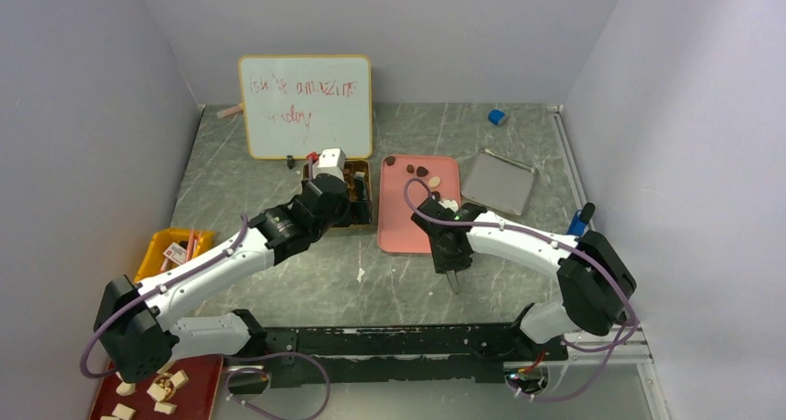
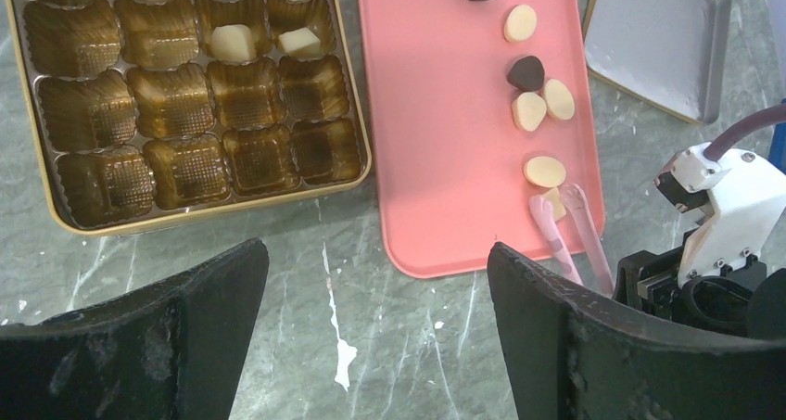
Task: Pack the chocolate
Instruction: Pick up the fake chocolate from the plate.
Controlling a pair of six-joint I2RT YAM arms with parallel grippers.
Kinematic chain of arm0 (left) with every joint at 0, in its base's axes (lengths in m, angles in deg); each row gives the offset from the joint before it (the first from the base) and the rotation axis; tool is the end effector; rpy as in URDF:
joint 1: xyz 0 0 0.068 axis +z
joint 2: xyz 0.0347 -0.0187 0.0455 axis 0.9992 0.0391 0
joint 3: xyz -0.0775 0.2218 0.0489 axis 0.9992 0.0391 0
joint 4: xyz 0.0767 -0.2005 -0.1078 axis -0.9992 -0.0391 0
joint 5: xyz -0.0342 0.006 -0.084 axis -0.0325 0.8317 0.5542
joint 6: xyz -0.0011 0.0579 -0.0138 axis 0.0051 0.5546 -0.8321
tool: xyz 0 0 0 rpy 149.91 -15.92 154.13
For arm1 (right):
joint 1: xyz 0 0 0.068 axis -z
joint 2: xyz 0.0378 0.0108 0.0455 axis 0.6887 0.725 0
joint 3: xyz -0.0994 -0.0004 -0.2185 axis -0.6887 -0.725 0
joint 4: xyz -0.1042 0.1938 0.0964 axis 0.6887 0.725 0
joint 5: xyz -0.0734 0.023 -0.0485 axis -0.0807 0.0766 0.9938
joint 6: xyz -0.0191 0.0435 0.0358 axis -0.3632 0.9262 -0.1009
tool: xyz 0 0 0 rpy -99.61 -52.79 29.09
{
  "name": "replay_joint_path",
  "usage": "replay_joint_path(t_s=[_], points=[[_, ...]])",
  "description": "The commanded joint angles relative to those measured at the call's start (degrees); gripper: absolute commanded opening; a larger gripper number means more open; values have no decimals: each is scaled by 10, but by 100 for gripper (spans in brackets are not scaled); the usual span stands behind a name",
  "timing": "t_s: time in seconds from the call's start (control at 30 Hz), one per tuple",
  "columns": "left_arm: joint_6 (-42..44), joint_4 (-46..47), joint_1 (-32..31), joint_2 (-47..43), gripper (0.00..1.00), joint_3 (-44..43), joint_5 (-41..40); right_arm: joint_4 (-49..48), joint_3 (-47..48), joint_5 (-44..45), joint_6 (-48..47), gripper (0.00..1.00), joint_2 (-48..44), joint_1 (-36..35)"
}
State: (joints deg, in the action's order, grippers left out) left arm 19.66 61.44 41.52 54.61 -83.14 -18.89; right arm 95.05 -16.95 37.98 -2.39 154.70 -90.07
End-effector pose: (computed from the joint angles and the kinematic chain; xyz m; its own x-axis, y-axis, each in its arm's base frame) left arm 0.1877 -0.1739 0.2636 -0.5962 -0.2188 -0.7724 0.1348 0.9212 -0.3650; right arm 0.1667 0.1616 0.1619 -0.9516 -0.1493 -0.2686 -0.1336 0.9881 -0.0759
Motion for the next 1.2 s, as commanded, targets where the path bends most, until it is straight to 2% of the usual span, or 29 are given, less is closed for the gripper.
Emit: replay_joint_path(t_s=[0.0, 0.43, 0.73, 0.8, 0.9, 1.0, 1.17], points=[[-7, 20, -3, 4, 93, -9, -6, -7, 12, -1, -17, 37, 4, 5], [-14, 35, -3, 16, 93, -6, -1, 29, 22, 32, -40, 38, -6, 18], [-20, 36, -3, 19, 93, -5, -3, 16, 22, 27, -67, 37, 5, 38], [-20, 36, -3, 20, 93, -6, -4, 14, 25, 25, -72, 30, 5, 42], [-22, 35, -3, 22, 93, -8, -4, 14, 28, 19, -77, 11, 5, 44], [-22, 34, -3, 24, 92, -10, -3, 16, 29, 15, -78, 0, 3, 44], [-21, 32, -3, 25, 92, -16, -2, 25, 40, 9, -77, 0, -14, 44]])
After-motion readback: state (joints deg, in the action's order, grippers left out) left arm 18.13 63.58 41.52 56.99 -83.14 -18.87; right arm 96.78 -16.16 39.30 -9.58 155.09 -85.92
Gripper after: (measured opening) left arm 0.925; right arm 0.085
